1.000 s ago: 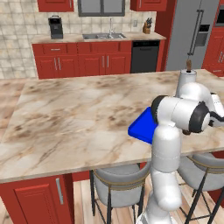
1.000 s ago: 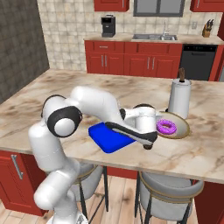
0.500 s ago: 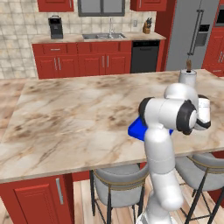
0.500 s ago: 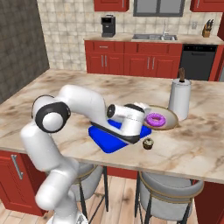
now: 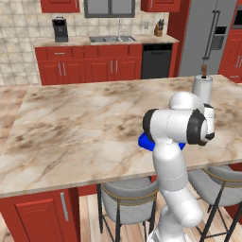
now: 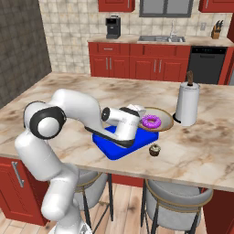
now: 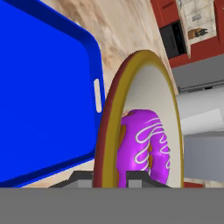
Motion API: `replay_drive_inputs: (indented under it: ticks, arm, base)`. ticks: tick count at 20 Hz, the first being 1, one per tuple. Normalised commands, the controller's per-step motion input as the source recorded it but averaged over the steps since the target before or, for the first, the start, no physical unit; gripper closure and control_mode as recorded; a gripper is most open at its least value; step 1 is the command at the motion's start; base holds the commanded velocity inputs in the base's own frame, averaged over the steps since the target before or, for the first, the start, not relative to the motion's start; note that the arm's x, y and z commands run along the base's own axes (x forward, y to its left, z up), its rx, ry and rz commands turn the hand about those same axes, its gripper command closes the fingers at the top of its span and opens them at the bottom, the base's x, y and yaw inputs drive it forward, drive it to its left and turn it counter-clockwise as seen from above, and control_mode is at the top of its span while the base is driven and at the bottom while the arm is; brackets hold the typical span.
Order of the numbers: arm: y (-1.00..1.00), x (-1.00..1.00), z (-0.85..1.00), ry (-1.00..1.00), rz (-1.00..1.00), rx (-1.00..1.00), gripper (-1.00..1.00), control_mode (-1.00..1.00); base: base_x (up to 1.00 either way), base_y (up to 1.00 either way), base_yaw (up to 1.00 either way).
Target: Place the bowl with donut and the cupcake onto the tray.
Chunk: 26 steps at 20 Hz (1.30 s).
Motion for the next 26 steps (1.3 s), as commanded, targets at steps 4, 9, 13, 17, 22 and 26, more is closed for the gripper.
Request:
replay_drive_inputs:
  ticks: [4,9,13,17,22,26]
  arm:
    - [0.30,0.21,-0.12,0.00,0.00,0.00,1.00,-1.00]
    - [0.24,0.18,-0.18,0.00,0.00,0.00,1.00,-1.00]
    - [0.24,0.05,-0.23,0.01,0.02,0.00,1.00,-1.00]
    - [0.31,0.00,-0.25,0.03,0.02,0.00,1.00,-1.00]
    - [0.21,0.00,-0.16,0.06,0.03,0.00,1.00,-1.00]
    - [0.20,0.00,-0.23,0.06,0.02,0.00,1.00,-1.00]
  base:
    - [0.00,0.00,0.00]
    - [0.00,0.00,0.00]
    - [0.00,0.00,0.00]
    - [0.00,0.00,0.00]
    - [0.00,0.00,0.00]
    - [0.00,0.00,0.00]
